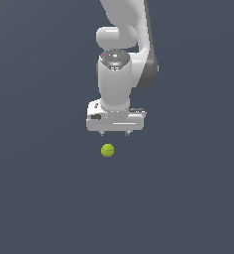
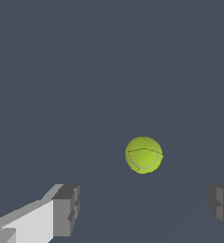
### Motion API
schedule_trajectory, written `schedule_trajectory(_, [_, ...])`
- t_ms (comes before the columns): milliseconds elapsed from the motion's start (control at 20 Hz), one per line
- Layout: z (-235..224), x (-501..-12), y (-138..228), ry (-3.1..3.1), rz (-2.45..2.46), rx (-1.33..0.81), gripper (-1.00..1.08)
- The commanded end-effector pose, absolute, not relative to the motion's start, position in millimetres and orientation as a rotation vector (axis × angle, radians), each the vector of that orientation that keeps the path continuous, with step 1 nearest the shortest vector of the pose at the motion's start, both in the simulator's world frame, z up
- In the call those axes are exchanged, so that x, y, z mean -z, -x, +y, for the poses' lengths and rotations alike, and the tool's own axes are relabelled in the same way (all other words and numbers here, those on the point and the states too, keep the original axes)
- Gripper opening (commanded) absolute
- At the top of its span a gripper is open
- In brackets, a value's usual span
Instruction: Pick up the object and move it to a goal position.
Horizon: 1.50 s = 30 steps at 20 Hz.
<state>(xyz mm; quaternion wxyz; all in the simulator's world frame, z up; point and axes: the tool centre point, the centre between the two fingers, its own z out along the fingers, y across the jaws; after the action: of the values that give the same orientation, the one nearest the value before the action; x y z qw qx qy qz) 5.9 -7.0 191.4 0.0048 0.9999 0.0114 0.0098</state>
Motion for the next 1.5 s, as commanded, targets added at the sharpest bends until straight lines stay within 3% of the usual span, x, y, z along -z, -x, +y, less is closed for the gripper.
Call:
schedule_trajectory(0, [-7.0, -191.4, -5.9, -3.132, 0.036, -0.031, 1.0])
schedule_trajectory(900, [4.1, -196.1, -8.2, -3.142, 0.121, -0.063, 1.0])
schedule_trajectory(1450, [-30.9, -124.3, -1.7, -3.136, 0.194, -0.02, 1.0])
